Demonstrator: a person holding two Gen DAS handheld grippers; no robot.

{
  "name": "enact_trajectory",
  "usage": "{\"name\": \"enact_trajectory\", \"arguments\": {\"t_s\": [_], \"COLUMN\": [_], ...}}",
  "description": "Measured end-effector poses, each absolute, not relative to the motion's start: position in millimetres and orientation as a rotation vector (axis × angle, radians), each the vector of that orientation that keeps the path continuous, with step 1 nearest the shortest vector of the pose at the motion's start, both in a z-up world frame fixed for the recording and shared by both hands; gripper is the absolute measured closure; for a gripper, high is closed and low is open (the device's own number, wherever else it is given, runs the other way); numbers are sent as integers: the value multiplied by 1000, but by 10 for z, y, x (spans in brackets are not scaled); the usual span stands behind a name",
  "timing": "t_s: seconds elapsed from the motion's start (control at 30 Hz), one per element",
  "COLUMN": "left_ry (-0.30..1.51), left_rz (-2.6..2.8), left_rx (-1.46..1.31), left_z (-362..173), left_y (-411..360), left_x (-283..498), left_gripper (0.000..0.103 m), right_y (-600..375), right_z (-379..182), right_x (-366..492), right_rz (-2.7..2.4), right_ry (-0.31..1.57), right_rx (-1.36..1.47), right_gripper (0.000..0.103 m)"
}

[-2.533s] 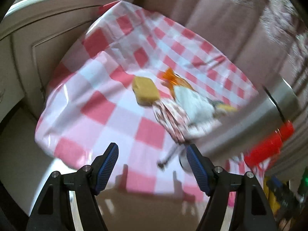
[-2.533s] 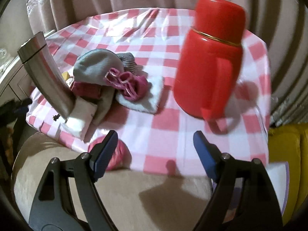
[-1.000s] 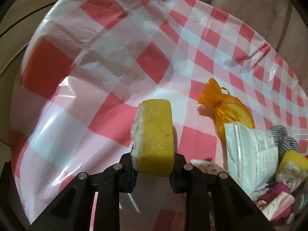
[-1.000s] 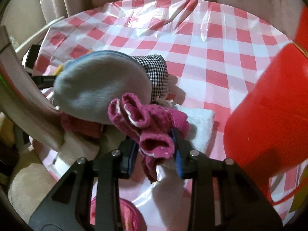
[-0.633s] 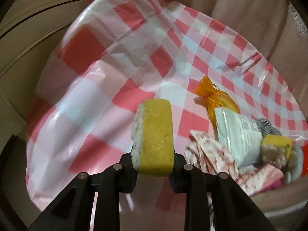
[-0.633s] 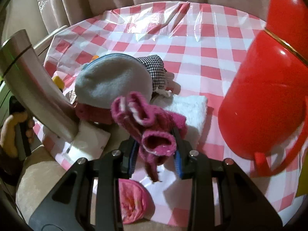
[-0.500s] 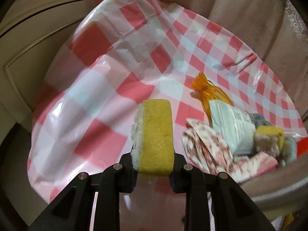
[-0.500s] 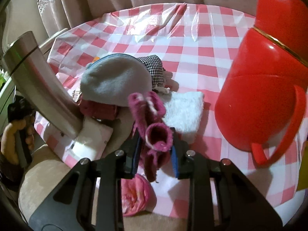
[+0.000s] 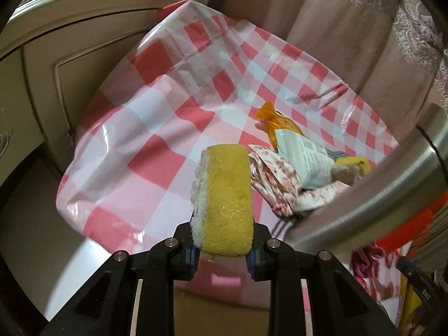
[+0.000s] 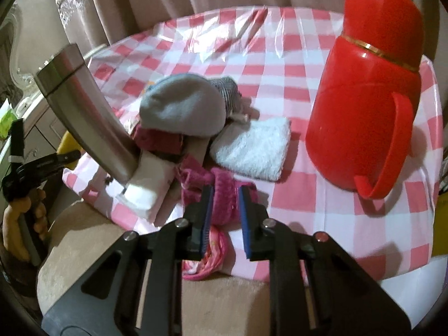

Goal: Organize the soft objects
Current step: 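Grasp the pink socks with the right tool while the left tool holds the sponge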

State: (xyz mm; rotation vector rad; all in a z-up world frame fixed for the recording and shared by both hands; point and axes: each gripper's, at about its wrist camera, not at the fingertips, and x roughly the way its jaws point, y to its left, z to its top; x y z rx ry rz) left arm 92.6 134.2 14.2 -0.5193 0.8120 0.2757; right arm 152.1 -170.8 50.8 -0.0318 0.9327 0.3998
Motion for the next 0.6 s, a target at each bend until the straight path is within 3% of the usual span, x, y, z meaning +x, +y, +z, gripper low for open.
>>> {"name": "enact_trajectory", "arguments": {"t_s": [0.03, 0.07, 0.1, 0.5, 0.53, 0.6], "left_ry": [807, 804, 799, 799, 800, 800], "left_rz": [268, 262, 254, 133, 123, 104], "left_rx": [-520, -520, -519, -488, -485, -479], "left_z": [159, 174, 196, 283, 285, 294], "left_y": [1315, 1293, 1259, 817, 778, 703], "left_x": [884, 849, 797, 594, 585, 566], "left_gripper": [76, 76, 76, 76, 76, 76], "right_y": [-1697, -1678, -1662, -1192, -1168, -1154], "right_z": [489, 475, 472, 111, 66, 16], "right_x": [1538, 1547, 1551, 1839, 1870, 1898], "right_rz": [404, 406, 409, 409, 406, 395], "right_ry": [950, 959, 957, 1069, 1080, 1092], "right_rx": [-33, -36, -42, -282, -296, -311], "right_gripper": [62, 37, 22, 23, 27, 50]}}
